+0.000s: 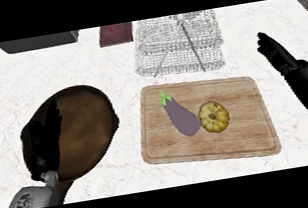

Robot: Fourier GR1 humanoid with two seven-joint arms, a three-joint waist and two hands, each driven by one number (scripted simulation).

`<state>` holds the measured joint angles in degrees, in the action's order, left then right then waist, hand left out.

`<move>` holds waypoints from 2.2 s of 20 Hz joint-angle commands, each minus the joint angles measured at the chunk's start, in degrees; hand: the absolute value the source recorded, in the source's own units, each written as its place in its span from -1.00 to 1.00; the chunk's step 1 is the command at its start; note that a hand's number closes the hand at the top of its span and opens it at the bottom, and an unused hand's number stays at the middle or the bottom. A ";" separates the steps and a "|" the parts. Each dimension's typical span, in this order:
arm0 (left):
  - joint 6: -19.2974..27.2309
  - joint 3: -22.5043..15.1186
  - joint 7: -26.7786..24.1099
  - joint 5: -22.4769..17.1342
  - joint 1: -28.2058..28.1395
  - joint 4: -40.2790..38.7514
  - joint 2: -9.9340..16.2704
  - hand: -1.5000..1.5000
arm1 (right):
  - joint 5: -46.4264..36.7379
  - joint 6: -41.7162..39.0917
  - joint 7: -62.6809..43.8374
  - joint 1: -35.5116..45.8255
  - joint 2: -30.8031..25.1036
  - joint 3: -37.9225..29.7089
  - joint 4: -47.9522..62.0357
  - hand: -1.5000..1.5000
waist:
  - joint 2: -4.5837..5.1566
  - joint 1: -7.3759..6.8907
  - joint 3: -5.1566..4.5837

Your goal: Pick the squash from the cutting board and place it in the tiered basket

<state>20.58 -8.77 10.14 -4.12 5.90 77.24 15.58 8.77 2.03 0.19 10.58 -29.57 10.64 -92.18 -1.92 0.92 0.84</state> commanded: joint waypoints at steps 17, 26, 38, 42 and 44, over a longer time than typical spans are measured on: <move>-17.72 -3.23 -12.13 -5.40 4.22 1.14 -1.49 0.00 | -48.50 22.32 -17.35 15.47 23.20 29.44 12.05 -1.00 | 1.52 -0.25 -0.94; -18.09 -2.98 -15.06 -5.82 0.55 0.39 -1.39 0.00 | -63.13 -9.35 -45.70 27.52 17.75 36.82 15.00 -1.00 | -0.02 0.68 -1.52; -18.58 -3.78 -14.92 -5.31 0.49 1.15 -2.41 0.00 | -60.47 -43.34 -74.77 27.67 29.38 41.46 2.32 -1.00 | 1.05 -0.17 -0.95; -20.94 -1.22 -16.26 -6.87 1.64 -0.65 -0.66 0.00 | -62.89 -41.51 -76.20 25.12 29.44 42.86 3.11 -1.00 | 1.46 -0.43 -0.96; -19.41 -2.42 -15.53 -5.52 0.37 1.31 -1.39 0.00 | -64.82 -41.22 -77.30 27.54 29.46 41.46 1.23 -1.00 | 1.40 -0.90 -0.92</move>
<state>1.30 -11.55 -5.49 -9.78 6.49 78.04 13.88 -54.40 -32.80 -62.44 36.72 -2.07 51.24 -89.01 -0.67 0.54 -0.12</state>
